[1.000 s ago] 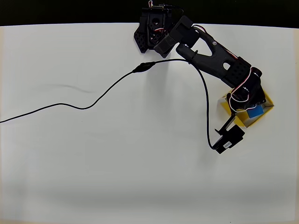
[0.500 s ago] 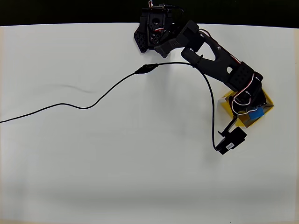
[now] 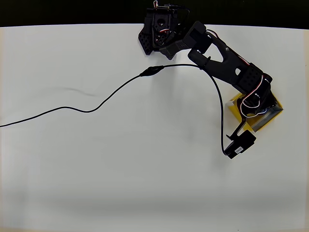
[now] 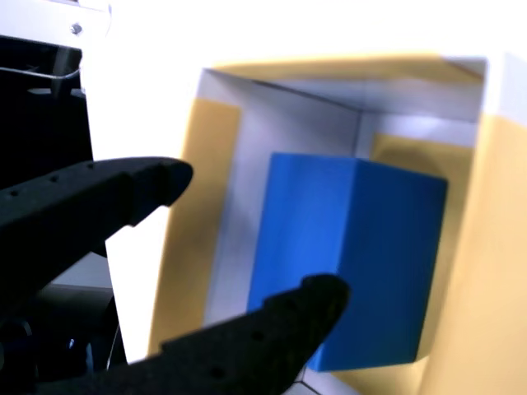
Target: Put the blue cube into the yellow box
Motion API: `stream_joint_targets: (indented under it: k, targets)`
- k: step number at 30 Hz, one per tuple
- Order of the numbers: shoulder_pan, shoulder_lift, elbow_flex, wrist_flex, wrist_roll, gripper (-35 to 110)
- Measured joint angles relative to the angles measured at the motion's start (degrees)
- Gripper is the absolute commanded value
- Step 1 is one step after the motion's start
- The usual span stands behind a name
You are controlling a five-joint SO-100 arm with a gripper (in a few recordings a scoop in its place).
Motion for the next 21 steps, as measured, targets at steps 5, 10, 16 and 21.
stream_joint_targets:
  k: [5,10,16,21]
  targets:
    - [1.58,0.53,0.00,2.11,-3.60,27]
    - [6.59,5.71,0.00,4.22,-8.79,18]
    - [17.40,15.29,4.04,3.43,-15.82,5]
    - [29.09,26.19,16.35,-1.49,-22.85,0]
